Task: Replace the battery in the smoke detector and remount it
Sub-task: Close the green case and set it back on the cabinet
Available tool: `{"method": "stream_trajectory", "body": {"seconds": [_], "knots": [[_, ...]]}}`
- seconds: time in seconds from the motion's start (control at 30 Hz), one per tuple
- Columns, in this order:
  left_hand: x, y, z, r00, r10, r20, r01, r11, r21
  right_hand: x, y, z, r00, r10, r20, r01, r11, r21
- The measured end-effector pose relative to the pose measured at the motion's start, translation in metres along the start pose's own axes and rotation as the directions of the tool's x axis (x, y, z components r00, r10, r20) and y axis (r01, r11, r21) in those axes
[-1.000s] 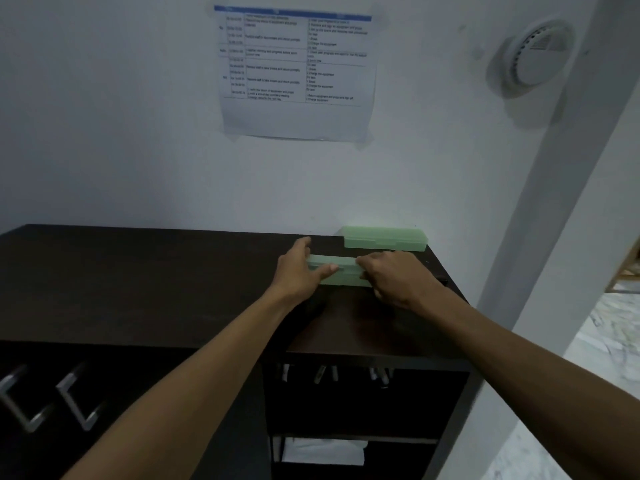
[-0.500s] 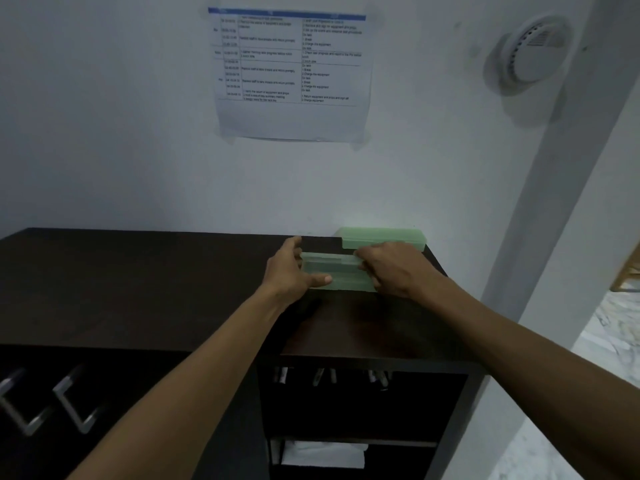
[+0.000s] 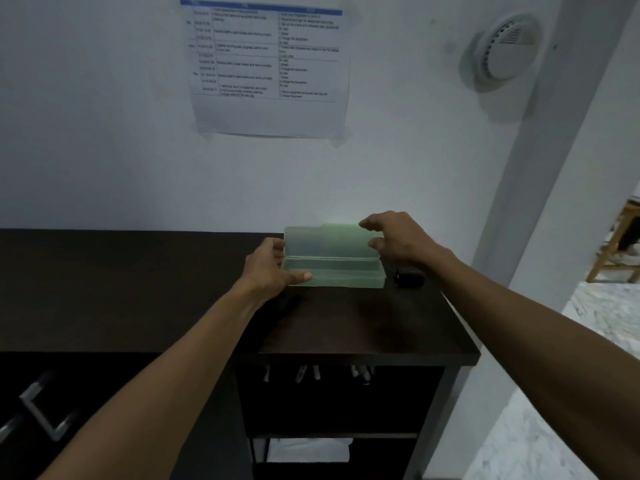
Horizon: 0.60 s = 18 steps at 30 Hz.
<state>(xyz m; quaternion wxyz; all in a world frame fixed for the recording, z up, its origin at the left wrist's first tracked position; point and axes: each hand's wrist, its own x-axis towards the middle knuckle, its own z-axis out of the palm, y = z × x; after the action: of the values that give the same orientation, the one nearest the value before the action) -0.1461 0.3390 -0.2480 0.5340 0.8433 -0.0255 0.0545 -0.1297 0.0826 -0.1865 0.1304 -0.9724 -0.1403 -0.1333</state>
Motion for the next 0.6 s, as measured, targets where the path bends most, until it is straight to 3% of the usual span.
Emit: {"method": "stream_trajectory", "body": {"seconds": [0.13, 0.33, 0.6], "knots": [[0.002, 0.000, -0.001, 1.000, -0.010, 0.008, 0.010, 1.000, 0.015, -0.018, 0.027, -0.013, 0.997, 0.052, 0.064, -0.048, 0.997, -0.062], [0.002, 0.002, -0.001, 0.999, -0.025, 0.025, 0.025, 1.000, 0.002, -0.040, 0.045, -0.011, 0.953, 0.092, 0.289, -0.076, 0.995, -0.069], [0.002, 0.001, -0.002, 1.000, -0.023, 0.021, 0.023, 1.000, -0.005, -0.042, 0.056, 0.002, 0.973, 0.068, 0.221, -0.046, 0.993, -0.104]]}}
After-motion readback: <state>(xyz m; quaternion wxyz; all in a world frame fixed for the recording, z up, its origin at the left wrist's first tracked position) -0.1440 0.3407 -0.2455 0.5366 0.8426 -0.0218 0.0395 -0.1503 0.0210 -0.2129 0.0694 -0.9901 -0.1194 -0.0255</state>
